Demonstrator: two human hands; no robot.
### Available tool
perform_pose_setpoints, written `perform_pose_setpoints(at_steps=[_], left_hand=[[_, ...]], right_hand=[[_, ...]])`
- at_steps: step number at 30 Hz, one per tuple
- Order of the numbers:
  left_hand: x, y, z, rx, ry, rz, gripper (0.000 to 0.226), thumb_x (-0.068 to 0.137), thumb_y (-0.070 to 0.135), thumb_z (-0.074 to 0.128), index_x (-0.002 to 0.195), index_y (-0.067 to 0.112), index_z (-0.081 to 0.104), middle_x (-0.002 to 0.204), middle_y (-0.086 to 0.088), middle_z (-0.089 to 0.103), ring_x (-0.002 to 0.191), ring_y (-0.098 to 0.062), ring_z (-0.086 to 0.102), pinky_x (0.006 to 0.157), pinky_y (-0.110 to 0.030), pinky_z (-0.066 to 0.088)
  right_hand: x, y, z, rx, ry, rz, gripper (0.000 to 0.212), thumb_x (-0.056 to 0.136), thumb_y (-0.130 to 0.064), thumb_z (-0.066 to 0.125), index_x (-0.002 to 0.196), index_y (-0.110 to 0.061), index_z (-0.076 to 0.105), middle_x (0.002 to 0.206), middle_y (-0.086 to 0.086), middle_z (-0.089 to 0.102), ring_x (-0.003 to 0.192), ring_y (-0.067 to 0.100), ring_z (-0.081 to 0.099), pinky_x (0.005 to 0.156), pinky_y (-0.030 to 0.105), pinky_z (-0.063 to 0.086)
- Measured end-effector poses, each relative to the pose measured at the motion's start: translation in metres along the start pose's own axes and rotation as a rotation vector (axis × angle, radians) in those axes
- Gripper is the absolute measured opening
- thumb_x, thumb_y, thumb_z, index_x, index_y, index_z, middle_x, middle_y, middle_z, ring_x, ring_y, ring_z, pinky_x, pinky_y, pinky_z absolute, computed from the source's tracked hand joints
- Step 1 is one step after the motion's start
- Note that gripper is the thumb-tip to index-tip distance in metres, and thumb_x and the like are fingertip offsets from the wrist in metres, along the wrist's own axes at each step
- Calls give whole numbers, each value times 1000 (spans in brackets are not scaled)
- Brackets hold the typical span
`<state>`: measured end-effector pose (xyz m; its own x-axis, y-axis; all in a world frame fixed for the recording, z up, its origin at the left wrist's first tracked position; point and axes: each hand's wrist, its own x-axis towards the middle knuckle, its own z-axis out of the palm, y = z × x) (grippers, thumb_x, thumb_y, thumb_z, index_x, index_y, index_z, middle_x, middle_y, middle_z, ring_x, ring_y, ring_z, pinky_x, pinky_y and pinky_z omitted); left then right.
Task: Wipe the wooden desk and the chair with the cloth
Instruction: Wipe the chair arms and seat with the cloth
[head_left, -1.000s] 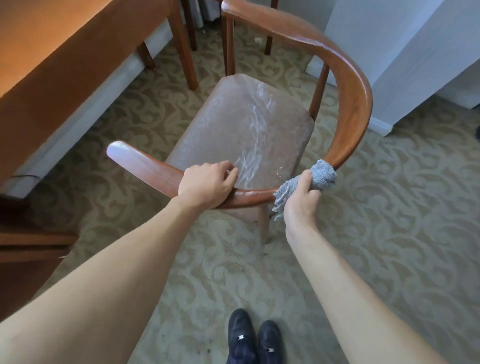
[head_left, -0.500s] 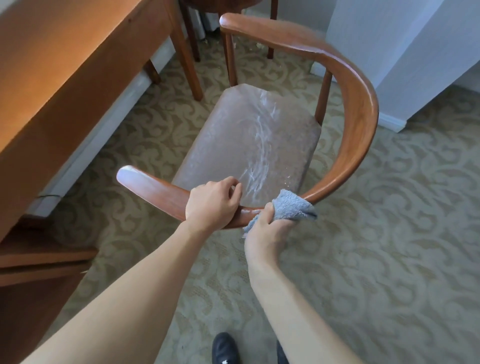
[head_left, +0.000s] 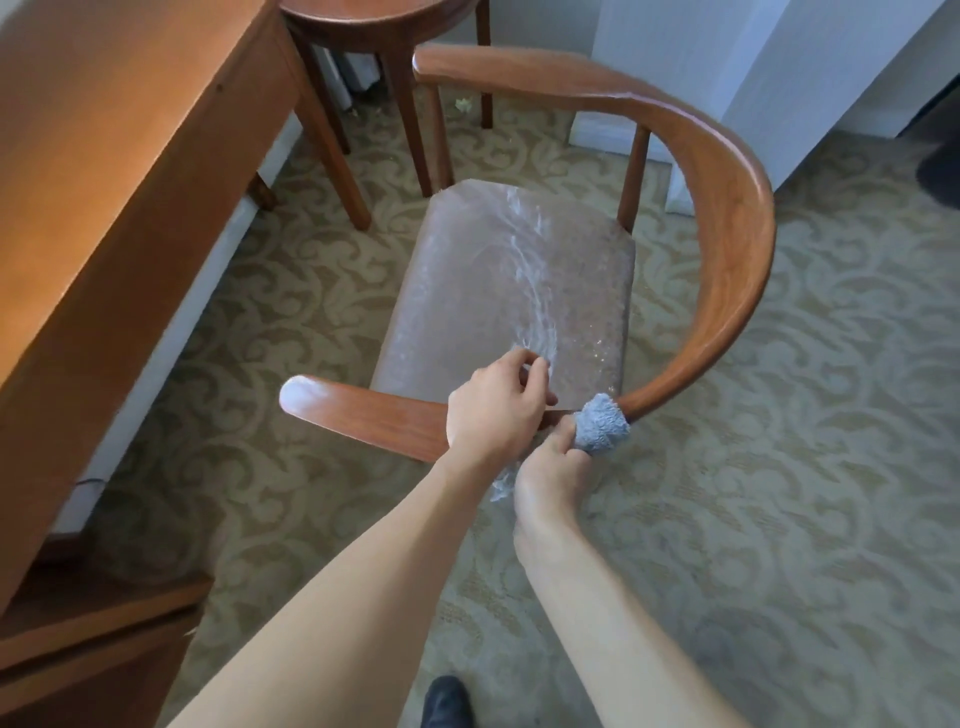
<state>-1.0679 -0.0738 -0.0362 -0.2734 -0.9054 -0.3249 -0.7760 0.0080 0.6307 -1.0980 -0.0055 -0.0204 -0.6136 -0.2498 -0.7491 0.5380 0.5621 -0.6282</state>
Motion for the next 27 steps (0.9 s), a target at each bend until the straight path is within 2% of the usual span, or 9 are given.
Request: perform_pose_setpoints(at_steps=[3,6,8,10,15,18,21,25,27], left_hand=[[4,-26,-28,-81,-55,127,24,99,36,45,108,31,66,82,21,76,90,-7,69,88,-35,54],[13,-86,-69,260,6,187,29,98,40,41,111,30,64,94,9,78,98,-23,70,85,-38,54],[15,-123,-91,435,100,217,39,96,48,34,107,27,65,93,2,77,93,-32,71,78,-41,53],[14,-134,-97,383,129,241,43,94,51,31,107,30,66,89,3,77,88,-30,71,76,-42,54],[14,-129,-94,309,163,259,40,97,53,31,106,35,65,88,12,77,85,-22,72,77,-41,54],[12,-129,-94,324,163,242,38,98,52,33,105,35,66,87,15,76,83,-20,72,76,-40,54],[13,-125,-91,341,165,221,38,97,53,33,104,36,67,87,15,76,83,-21,72,75,-38,53],[13,-125,-92,357,170,180,36,96,52,36,103,38,68,88,17,75,86,-20,71,76,-36,51],[11,-125,-93,370,166,180,35,97,52,36,104,38,67,88,18,75,86,-19,71,74,-35,48]], right_hand=[[-12,22,19,56,3,-22,49,107,-42,36,126,0,53,119,8,60,98,21,54,80,26,38],[-36,58,55,128,-108,59,48,101,-53,41,111,-10,59,110,6,66,103,26,64,92,40,52],[-56,76,86,194,-246,116,44,92,-61,46,97,-20,60,107,5,71,103,26,68,100,49,52],[-72,80,113,260,-360,160,40,94,-56,48,91,-20,64,102,2,75,100,24,70,99,50,54],[-81,73,122,300,-395,193,37,97,-54,50,89,-22,67,102,-3,75,100,19,70,99,46,54],[-75,77,106,265,-362,108,40,90,-57,57,89,-19,71,99,0,78,98,20,72,98,49,54],[-63,74,87,286,-253,103,45,87,-63,58,83,-18,65,99,5,75,94,22,70,100,49,53],[-34,62,51,404,-110,74,32,97,-48,59,83,-19,58,79,-5,64,72,9,60,100,46,50],[-21,44,28,453,-53,29,29,95,-46,64,87,-18,59,86,-2,68,79,13,65,101,49,50]])
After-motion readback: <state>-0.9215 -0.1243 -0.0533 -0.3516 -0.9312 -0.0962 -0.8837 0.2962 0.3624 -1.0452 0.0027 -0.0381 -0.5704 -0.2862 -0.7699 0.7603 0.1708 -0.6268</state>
